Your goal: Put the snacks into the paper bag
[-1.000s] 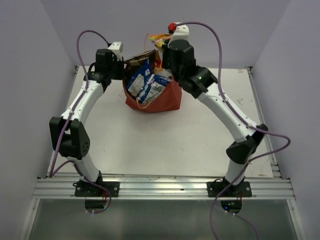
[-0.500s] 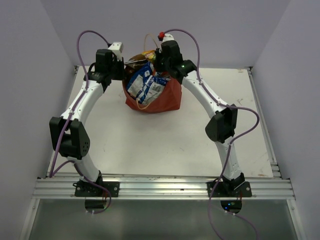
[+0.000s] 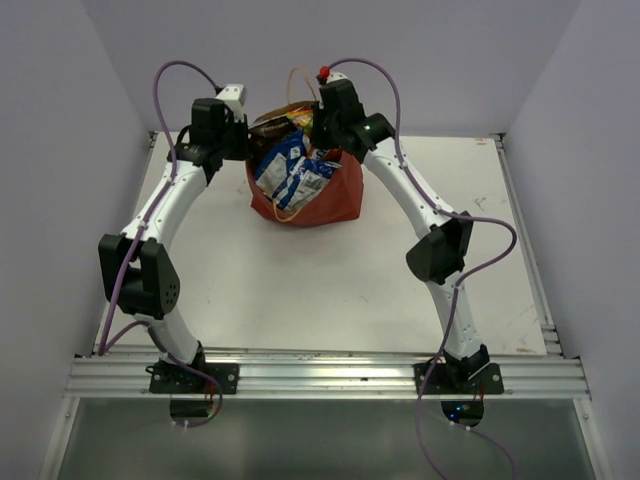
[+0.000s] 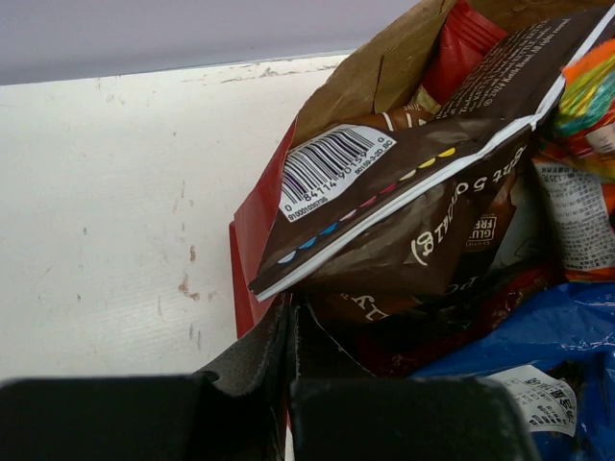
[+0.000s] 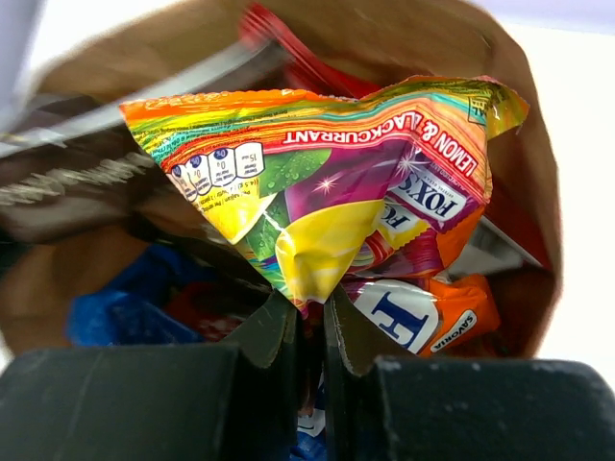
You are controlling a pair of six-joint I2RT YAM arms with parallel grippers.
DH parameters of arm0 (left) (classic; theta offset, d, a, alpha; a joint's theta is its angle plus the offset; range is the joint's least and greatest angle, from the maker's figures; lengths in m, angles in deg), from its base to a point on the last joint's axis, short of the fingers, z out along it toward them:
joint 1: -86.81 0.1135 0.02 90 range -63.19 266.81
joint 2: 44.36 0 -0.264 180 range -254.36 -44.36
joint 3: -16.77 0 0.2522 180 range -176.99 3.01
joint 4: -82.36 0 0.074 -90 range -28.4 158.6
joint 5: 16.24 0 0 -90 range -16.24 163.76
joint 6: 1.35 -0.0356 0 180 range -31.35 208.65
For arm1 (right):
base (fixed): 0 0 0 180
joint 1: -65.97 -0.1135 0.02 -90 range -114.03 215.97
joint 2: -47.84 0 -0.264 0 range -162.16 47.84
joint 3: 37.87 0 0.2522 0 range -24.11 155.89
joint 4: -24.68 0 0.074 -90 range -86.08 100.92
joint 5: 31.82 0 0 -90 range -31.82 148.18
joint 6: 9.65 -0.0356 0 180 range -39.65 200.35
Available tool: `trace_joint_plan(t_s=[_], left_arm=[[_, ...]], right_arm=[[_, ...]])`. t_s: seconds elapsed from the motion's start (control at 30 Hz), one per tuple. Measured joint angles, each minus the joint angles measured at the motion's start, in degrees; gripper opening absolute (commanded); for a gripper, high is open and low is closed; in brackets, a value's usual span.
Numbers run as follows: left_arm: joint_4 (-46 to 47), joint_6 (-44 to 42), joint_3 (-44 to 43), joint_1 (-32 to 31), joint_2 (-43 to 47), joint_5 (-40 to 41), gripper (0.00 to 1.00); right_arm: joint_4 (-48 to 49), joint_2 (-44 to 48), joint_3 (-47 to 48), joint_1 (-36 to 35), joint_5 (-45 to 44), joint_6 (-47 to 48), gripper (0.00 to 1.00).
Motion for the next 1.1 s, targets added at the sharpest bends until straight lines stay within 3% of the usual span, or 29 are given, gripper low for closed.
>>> trace_joint_plan(t_s=[0.07, 0.17, 0.2, 0.3, 0.5, 0.77, 0.9, 1.1], left_arm=[[-0.1, 0.0, 0.0, 0.0, 0.1, 0.0, 0.0], [-0.1, 0.0, 0.0, 0.0, 0.2, -0.1, 0.0], [-0.1, 0.0, 0.0, 0.0, 0.2, -0.2, 0.0], [0.1, 0.0, 0.0, 0.0, 0.2, -0.6, 0.0], [0.4, 0.0, 0.5, 0.0, 0.4, -1.2, 0.0], [1.0, 0.1, 1.0, 0.0, 0.6, -1.9, 0.0], [1.3, 0.1, 1.3, 0.0, 0.7, -2.6, 0.0], [1.3, 0.1, 1.4, 0.0, 0.9, -2.6, 0.0]], right_arm=[[-1.1, 0.4, -1.9, -0.1, -2.2, -0.2, 0.01], [-3.0, 0.7, -3.9, -0.1, -5.2, -0.1, 0.24], [-3.4, 0.7, -4.0, -0.2, -5.9, 0.1, 0.55], [-4.0, 1.4, -4.1, -0.5, -7.1, 1.8, 0.8], [0.6, 10.3, -12.0, -1.8, -7.9, 5.9, 0.86], [4.6, 23.5, -11.6, -1.4, -13.6, 8.5, 0.85], [4.7, 23.9, -11.6, -1.3, -16.2, 8.5, 0.81], [2.5, 17.2, -12.9, -1.3, -17.2, 7.5, 0.74]])
